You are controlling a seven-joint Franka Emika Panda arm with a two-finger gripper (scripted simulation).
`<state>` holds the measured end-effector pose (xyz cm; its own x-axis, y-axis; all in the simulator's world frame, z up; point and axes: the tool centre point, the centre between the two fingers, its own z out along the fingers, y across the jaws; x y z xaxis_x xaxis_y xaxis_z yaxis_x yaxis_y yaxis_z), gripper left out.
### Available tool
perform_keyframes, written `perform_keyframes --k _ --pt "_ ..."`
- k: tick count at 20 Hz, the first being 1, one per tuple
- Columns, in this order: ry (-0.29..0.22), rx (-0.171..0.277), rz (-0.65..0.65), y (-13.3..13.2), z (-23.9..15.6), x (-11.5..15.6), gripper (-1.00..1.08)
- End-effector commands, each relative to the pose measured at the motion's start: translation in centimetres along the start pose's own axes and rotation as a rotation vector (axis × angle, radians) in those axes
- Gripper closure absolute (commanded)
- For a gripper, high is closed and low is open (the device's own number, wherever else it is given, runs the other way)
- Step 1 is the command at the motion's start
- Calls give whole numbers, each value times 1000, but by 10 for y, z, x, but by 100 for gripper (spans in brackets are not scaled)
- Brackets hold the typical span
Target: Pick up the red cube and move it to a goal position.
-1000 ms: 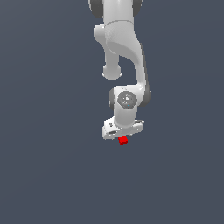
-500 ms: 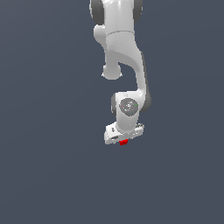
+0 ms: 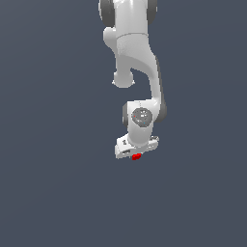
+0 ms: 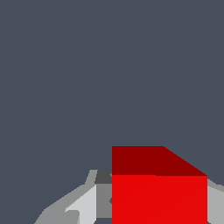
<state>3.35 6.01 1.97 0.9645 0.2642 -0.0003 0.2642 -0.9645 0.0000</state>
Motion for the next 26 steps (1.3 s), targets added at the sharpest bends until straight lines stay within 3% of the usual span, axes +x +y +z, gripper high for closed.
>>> perform_keyframes --k 1,14,26 --pt "0 0 0 0 0 0 108" --pt "0 0 0 -2 -17 -2 108" --pt "0 -1 0 -15 -115 -12 108"
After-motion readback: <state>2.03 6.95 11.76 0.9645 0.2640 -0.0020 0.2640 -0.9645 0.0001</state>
